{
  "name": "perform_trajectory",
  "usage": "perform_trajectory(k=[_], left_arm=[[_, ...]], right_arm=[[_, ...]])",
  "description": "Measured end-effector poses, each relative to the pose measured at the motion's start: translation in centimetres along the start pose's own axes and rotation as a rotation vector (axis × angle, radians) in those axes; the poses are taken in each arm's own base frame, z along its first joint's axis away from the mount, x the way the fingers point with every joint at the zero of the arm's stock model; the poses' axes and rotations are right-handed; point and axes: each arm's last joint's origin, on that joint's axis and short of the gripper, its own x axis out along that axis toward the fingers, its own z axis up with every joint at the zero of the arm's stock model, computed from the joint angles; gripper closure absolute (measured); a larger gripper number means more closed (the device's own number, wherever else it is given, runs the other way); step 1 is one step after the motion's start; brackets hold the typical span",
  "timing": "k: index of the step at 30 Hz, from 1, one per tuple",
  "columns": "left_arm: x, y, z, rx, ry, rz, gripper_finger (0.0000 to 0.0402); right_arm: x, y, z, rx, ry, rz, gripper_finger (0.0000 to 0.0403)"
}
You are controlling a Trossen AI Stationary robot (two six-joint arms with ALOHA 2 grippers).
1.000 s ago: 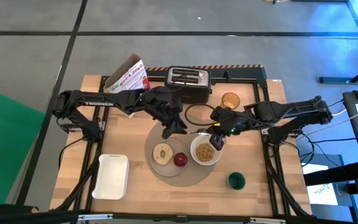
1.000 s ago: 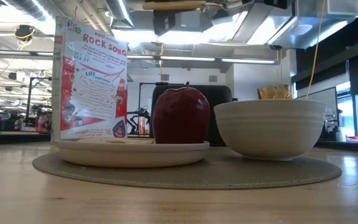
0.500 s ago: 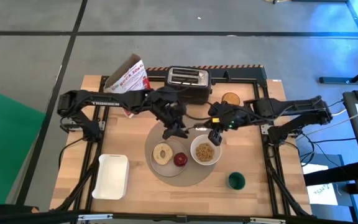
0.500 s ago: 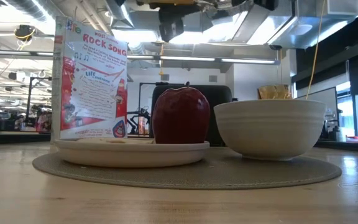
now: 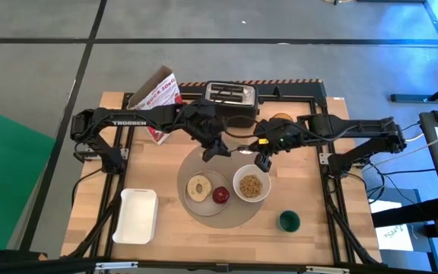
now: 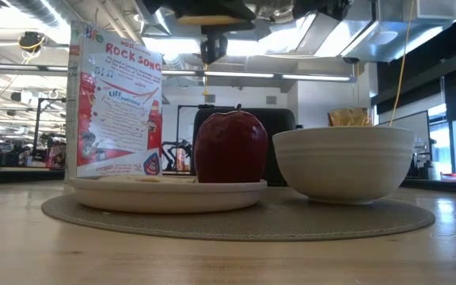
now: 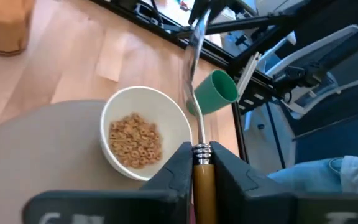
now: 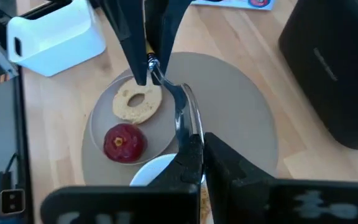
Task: Arrange a breakfast setting
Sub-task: Put the yellow spoon on the top of the gray placemat
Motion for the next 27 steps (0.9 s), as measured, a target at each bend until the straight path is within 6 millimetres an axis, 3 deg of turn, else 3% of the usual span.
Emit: perform_trajectory(k=[4,8,13,17,23,27], left_arm=[[-0.3,0.8,0.2,-0.004,0.008,0.004,0.0372],[0.3,2.7,-0.8,-0.005,0.080,0.064,0.0372],[2.6,7.1,-4.0,-0.076,0.185,0.167,0.0372],[4.5,11.0,-7.0,-0.152,0.267,0.256,0.0372],[6.7,14.6,-9.6,-0.193,0.330,0.295,0.0370],[7.7,15.3,-10.3,-0.198,0.346,0.289,0.0364]], right_arm=[[0.0,-0.3,0.2,0.006,-0.018,-0.021,0.0391],[-0.1,-0.6,0.3,0.006,-0.055,-0.099,0.0340],[-1.6,-1.0,0.2,0.039,-0.110,-0.169,0.0257],[-2.1,-1.1,0.1,0.059,-0.126,-0.161,0.0213],[-2.5,-1.2,0.0,0.068,-0.121,-0.160,0.0199],[-2.5,-1.2,-0.1,0.074,-0.115,-0.162,0.0204]])
